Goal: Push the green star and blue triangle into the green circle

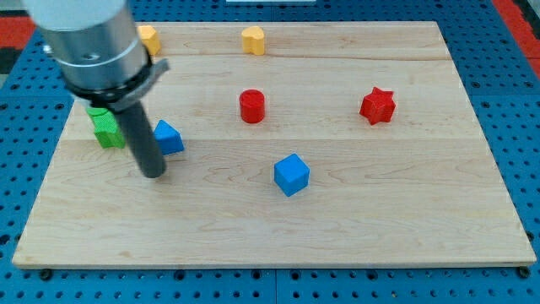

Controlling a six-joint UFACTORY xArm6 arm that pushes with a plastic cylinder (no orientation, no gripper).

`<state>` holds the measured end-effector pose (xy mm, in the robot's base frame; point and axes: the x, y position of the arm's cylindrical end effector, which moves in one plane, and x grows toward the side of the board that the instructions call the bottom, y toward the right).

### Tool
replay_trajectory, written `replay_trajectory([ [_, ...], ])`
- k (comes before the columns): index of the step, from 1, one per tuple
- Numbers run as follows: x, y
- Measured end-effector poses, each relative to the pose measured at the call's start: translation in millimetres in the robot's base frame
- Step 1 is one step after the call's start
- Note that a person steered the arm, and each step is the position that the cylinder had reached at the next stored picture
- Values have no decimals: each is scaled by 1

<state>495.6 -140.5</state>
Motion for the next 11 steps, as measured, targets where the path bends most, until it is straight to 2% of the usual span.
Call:
replay_trajectory([
  [1,-32,16],
  [3,-40,-43],
  [4,-40,-29],
  [6,-42,57],
  [8,-46,4],
  [9,-54,30],
  [11,-49,198],
])
